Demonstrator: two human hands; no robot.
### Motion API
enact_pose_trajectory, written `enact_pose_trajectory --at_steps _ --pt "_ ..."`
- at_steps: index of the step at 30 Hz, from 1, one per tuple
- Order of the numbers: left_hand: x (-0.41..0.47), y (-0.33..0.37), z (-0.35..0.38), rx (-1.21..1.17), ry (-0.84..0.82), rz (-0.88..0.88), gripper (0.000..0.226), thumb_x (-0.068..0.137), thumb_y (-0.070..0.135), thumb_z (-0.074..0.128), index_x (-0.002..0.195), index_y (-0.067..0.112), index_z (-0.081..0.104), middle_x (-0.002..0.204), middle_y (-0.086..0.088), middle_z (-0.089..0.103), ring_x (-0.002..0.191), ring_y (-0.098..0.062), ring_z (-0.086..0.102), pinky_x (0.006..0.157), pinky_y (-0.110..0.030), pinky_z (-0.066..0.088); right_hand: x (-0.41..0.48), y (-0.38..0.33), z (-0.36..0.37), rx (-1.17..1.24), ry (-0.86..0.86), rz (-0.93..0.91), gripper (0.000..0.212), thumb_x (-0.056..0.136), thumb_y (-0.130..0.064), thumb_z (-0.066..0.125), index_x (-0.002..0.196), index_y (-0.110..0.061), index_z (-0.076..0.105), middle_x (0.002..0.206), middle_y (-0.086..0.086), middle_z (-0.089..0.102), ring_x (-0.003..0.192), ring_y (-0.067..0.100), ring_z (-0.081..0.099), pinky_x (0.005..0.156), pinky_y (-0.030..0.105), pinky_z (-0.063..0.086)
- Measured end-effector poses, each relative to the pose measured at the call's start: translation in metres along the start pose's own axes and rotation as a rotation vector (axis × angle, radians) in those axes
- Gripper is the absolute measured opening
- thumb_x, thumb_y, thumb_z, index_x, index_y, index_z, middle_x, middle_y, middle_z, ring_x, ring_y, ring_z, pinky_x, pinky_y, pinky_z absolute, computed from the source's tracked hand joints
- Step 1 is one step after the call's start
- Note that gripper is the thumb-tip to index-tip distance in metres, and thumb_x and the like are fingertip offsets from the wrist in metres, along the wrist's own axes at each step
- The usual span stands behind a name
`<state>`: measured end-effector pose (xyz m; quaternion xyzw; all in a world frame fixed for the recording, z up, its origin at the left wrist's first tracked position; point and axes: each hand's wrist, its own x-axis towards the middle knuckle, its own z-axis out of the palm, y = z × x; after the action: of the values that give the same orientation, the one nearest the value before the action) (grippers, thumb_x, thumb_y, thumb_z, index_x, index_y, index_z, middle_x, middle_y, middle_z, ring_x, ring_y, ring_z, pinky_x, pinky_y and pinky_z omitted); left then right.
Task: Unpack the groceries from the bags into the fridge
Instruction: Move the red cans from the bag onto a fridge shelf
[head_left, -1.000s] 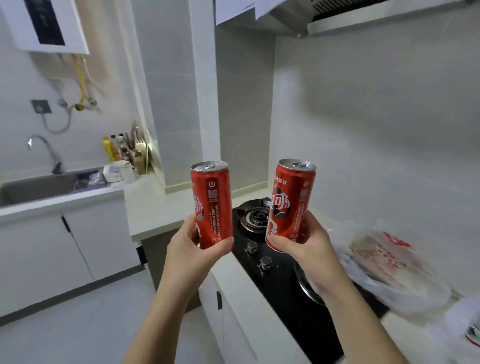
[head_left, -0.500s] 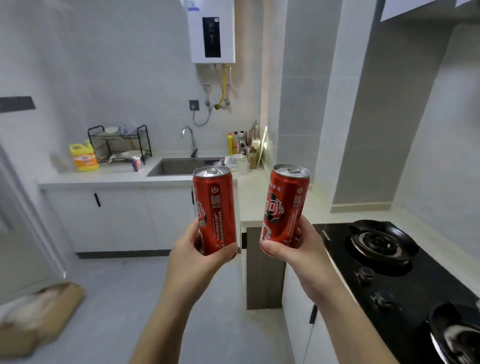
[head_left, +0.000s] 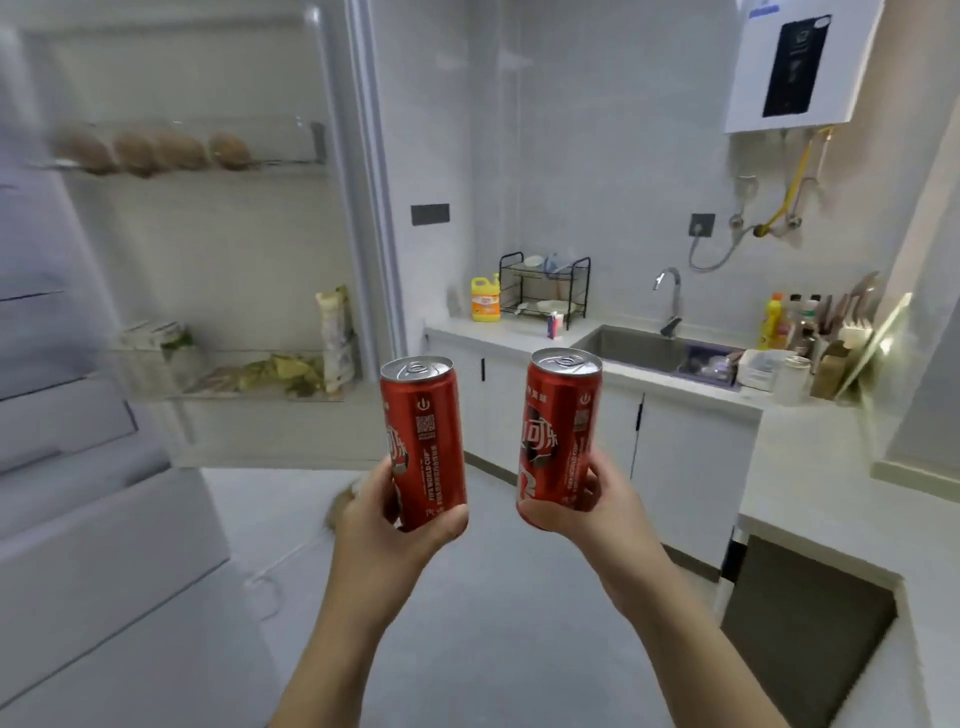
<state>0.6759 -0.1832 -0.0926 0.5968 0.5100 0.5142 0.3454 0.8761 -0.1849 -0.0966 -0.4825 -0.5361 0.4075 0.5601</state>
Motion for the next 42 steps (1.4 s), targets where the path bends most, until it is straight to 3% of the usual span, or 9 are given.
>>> enact_pose_trajectory --at_steps 5,9,13,16,19,21,31,34,42 --pt "-0.024 0.002 -0.045 0.031 0.235 -0.061 0.043 0.071 0.019 0.083 0.100 0.040 0.059 0.087 0.019 0.070 0.081 0.007 0.064 0.065 -0.011 0.046 0.013 -0.004 0.037 0.041 -0.198 -0.031 0.052 0.073 0.001 0.079 0.106 -0.034 0.060 0.094 -0.013 0.072 0.090 0.006 0.068 0.072 0.022 0.057" --pt "-0.043 0.004 -0.082 0.066 0.378 -0.095 0.046 0.071 0.022 0.082 0.107 0.039 0.059 0.093 0.016 0.070 0.087 0.001 0.065 0.068 -0.015 0.046 0.018 -0.008 0.075 0.081 -0.325 -0.049 0.056 0.071 -0.002 0.082 0.116 -0.027 0.061 0.099 -0.002 0.073 0.094 0.015 0.069 0.081 0.032 0.057" --pt "-0.066 0.006 -0.129 0.114 0.504 -0.088 0.050 0.071 0.022 0.083 0.114 0.031 0.059 0.099 0.012 0.070 0.090 -0.001 0.066 0.071 -0.012 0.047 0.015 -0.023 0.129 0.122 -0.446 -0.073 0.060 0.071 -0.002 0.082 0.120 -0.026 0.059 0.099 -0.003 0.073 0.094 0.014 0.069 0.078 0.027 0.055" --pt "-0.087 0.014 -0.163 0.151 0.570 -0.091 0.050 0.072 0.024 0.082 0.115 0.032 0.058 0.099 0.014 0.069 0.089 0.001 0.064 0.063 -0.005 0.046 0.002 -0.039 0.168 0.151 -0.533 -0.104 0.056 0.072 -0.001 0.080 0.117 -0.026 0.060 0.096 -0.004 0.073 0.090 0.013 0.070 0.074 0.025 0.055" --pt "-0.107 0.017 -0.195 0.170 0.645 -0.096 0.052 0.069 0.026 0.082 0.117 0.027 0.060 0.099 0.010 0.071 0.092 -0.006 0.067 0.077 -0.014 0.050 -0.015 -0.055 0.199 0.175 -0.607 -0.156 0.049 0.074 0.001 0.078 0.112 -0.026 0.062 0.093 -0.001 0.073 0.087 0.014 0.070 0.070 0.020 0.054" --pt "-0.117 0.019 -0.210 0.173 0.685 -0.101 0.054 0.068 0.027 0.083 0.117 0.026 0.060 0.098 0.009 0.071 0.091 -0.006 0.067 0.083 -0.023 0.053 -0.025 -0.062 0.215 0.187 -0.651 -0.179 0.047 0.075 0.001 0.077 0.110 -0.026 0.063 0.093 -0.001 0.072 0.087 0.014 0.070 0.070 0.020 0.054" --pt "-0.142 0.042 -0.246 0.248 0.822 -0.063 0.067 0.069 0.028 0.083 0.127 0.025 0.050 0.101 0.008 0.069 0.089 -0.008 0.068 0.077 -0.019 0.050 -0.041 -0.087 0.262 0.280 -0.729 -0.207 0.049 0.076 -0.001 0.078 0.116 -0.024 0.061 0.097 -0.002 0.073 0.090 0.015 0.070 0.071 0.022 0.056" --pt "-0.141 0.044 -0.248 0.225 0.877 -0.052 0.076 0.068 0.030 0.082 0.134 0.023 0.045 0.107 0.003 0.069 0.093 -0.013 0.068 0.087 -0.030 0.052 -0.038 -0.093 0.265 0.274 -0.767 -0.222 0.051 0.076 -0.003 0.078 0.118 -0.025 0.060 0.098 -0.003 0.073 0.091 0.013 0.070 0.071 0.022 0.055" --pt "-0.130 0.044 -0.241 0.221 0.914 -0.039 0.076 0.070 0.031 0.082 0.136 0.026 0.045 0.114 0.000 0.068 0.100 -0.019 0.066 0.093 -0.036 0.052 -0.020 -0.092 0.275 0.279 -0.821 -0.246 0.051 0.076 -0.008 0.080 0.116 -0.029 0.058 0.100 -0.006 0.072 0.093 0.012 0.070 0.072 0.023 0.056"
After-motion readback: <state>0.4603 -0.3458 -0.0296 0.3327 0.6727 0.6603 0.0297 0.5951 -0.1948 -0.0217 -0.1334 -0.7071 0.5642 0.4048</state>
